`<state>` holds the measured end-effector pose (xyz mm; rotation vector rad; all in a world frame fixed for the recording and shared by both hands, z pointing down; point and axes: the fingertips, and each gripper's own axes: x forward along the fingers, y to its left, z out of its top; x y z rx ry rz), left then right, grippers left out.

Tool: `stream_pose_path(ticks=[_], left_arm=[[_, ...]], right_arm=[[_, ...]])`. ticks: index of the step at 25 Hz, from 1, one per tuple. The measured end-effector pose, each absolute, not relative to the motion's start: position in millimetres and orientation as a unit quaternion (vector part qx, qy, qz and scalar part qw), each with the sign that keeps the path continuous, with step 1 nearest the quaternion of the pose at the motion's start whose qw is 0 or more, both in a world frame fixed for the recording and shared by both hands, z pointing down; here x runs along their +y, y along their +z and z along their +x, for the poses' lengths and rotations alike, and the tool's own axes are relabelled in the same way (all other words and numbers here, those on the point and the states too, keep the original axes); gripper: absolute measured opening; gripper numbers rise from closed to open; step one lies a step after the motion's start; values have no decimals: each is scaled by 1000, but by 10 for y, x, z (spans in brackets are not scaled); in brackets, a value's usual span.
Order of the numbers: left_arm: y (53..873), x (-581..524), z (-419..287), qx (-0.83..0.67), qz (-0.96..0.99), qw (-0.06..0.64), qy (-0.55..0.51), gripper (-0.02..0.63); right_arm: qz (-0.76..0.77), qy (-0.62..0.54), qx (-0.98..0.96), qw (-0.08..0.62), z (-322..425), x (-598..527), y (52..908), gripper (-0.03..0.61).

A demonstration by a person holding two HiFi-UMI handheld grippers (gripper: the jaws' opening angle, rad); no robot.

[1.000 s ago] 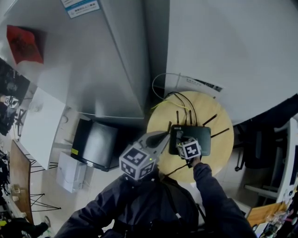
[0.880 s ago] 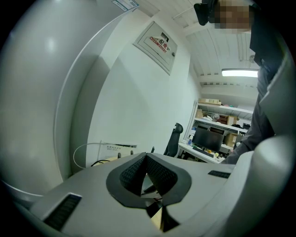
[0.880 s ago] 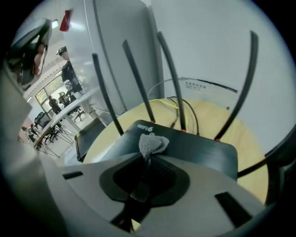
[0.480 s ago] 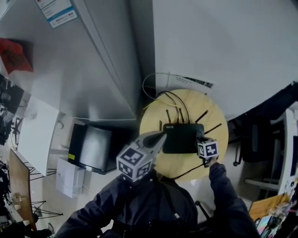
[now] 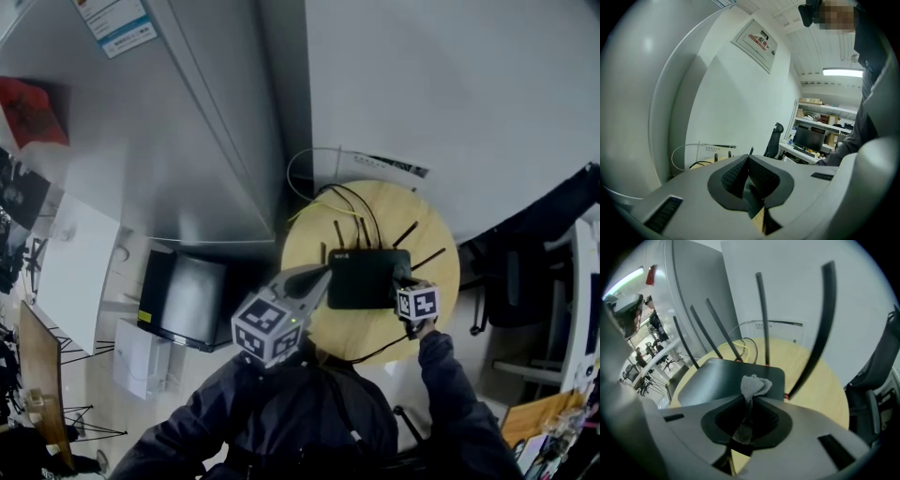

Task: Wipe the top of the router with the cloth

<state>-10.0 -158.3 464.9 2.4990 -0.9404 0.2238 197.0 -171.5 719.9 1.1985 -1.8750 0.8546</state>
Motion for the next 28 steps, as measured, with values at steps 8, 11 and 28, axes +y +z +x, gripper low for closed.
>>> stream_pose_path(ticks=[8, 11, 28], left_arm=[[4661, -1534, -156, -346, 906, 231, 79, 0], [4651, -1508, -179, -347, 905, 232, 81, 0], [4633, -1525, 0, -326, 914, 230, 78, 0]], right_arm=[[376, 341, -791, 341, 614, -1429, 7103, 72], [347, 346, -801, 343, 260, -1285, 7134, 72], [370, 349, -779, 367, 1089, -1136, 7216, 72]])
